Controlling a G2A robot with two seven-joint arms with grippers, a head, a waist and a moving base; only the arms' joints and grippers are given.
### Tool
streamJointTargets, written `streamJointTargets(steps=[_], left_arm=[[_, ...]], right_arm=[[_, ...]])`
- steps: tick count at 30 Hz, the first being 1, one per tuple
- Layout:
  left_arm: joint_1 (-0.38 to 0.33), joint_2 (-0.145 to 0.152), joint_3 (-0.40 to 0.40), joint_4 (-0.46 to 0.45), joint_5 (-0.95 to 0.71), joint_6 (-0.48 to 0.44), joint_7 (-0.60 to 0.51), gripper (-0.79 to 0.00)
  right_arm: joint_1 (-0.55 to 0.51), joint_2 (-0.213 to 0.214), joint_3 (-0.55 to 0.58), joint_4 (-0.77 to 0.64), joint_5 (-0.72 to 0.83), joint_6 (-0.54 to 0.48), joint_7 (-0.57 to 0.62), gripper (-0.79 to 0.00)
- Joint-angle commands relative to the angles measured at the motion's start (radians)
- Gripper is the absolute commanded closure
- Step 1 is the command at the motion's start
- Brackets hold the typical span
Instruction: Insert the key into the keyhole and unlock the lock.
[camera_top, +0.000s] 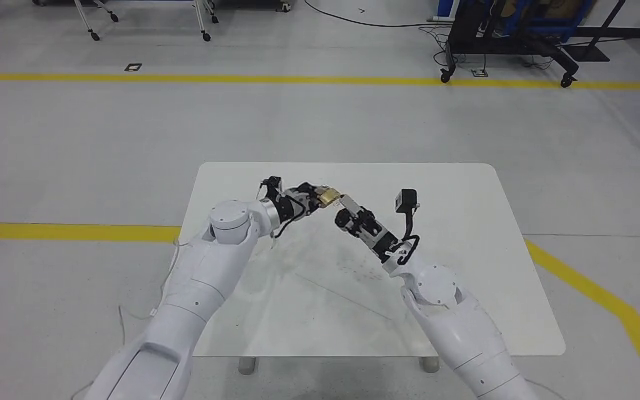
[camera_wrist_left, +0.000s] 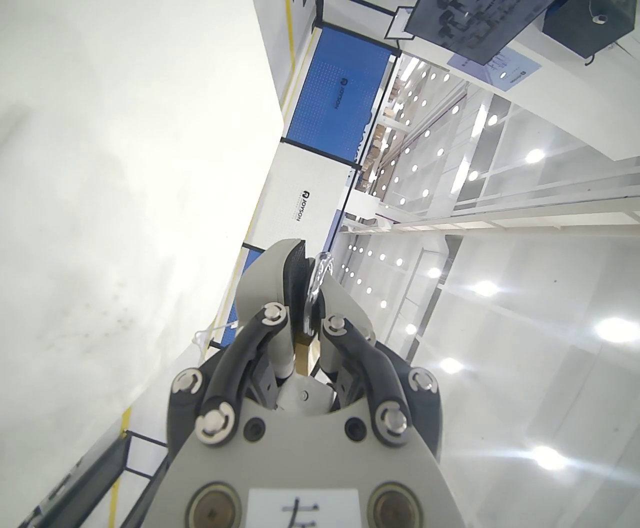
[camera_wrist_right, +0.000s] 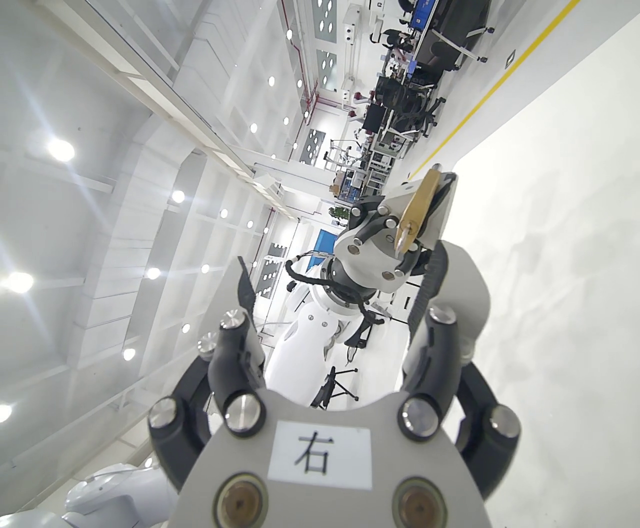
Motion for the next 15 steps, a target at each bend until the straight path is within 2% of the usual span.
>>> streamJointTargets(steps=[1,6,7,10,12,15], left_arm=[[0.01,0.003,-0.006,-0.019,0.014,-0.026,0.015,0.0],[0.035,0.01,-0.019,-0.065,0.064,-0.097,0.053,0.0],[0.04,0.011,-0.021,-0.074,0.072,-0.111,0.057,0.0],[0.058,0.013,-0.032,-0.098,0.069,-0.155,0.052,0.0],[0.067,0.016,-0.04,-0.109,0.07,-0.177,0.044,0.0],[0.076,0.019,-0.049,-0.119,0.072,-0.182,0.038,0.0]], right_arm=[[-0.006,0.0,-0.001,-0.008,0.016,0.005,0.008,-0.785],[0.001,0.003,0.022,-0.005,0.243,0.116,0.199,-0.785],[0.012,0.003,0.027,0.006,0.296,0.155,0.232,-0.754],[0.061,-0.002,0.029,0.056,0.422,0.279,0.285,-0.391],[0.087,-0.004,0.027,0.086,0.474,0.32,0.334,-0.292],[0.109,-0.005,0.027,0.115,0.482,0.322,0.354,-0.246]])
